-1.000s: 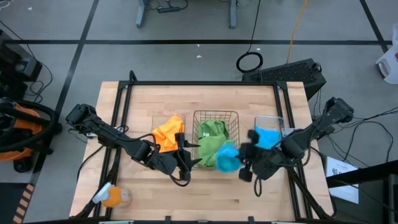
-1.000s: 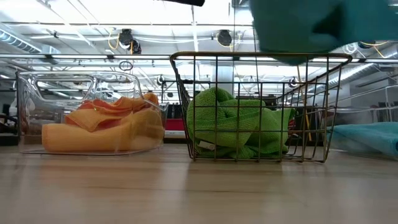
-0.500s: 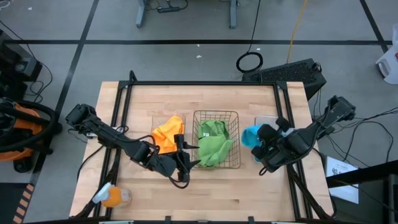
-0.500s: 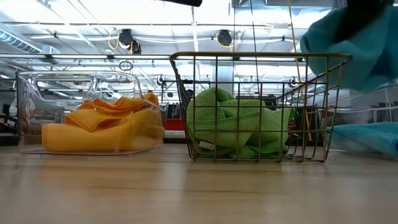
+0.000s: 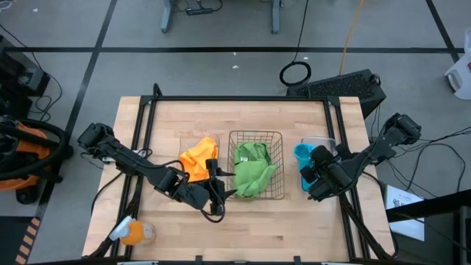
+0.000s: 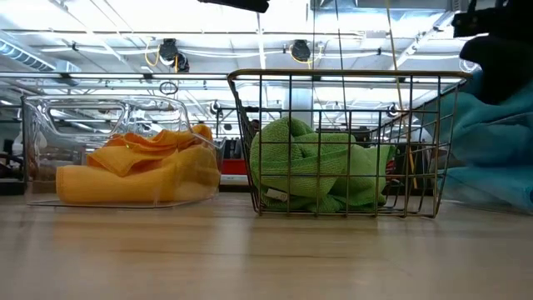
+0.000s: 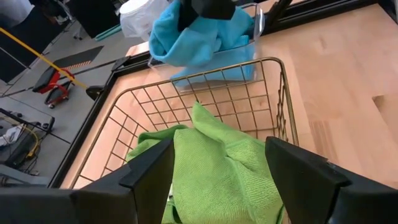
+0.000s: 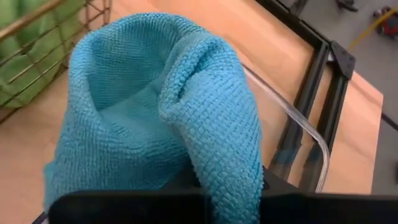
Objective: Sort microfiber towel by color & place in baskets
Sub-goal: Put the blue microfiber towel into the right transparent bin
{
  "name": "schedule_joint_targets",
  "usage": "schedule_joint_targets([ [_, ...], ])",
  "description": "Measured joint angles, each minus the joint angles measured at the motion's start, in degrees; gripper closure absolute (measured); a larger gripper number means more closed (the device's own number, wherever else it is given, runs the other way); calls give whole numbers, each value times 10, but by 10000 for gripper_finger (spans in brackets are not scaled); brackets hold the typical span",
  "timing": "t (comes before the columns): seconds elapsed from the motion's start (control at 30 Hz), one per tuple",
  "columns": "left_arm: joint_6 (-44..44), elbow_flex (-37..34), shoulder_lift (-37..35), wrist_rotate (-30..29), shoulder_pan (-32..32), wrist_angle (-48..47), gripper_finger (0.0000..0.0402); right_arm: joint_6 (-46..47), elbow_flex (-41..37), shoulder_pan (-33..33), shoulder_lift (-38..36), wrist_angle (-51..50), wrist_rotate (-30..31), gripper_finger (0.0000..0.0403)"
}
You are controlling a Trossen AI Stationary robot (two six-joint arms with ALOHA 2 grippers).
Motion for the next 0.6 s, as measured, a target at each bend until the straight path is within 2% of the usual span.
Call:
schedule_joint_targets([
  [0.33,-4,0,0,1,0,5,144,52,-45,0,0,55,0,390],
  [0.6,-5,0,0,5,0,-4,144,40,-64,0,0,140,14,390],
])
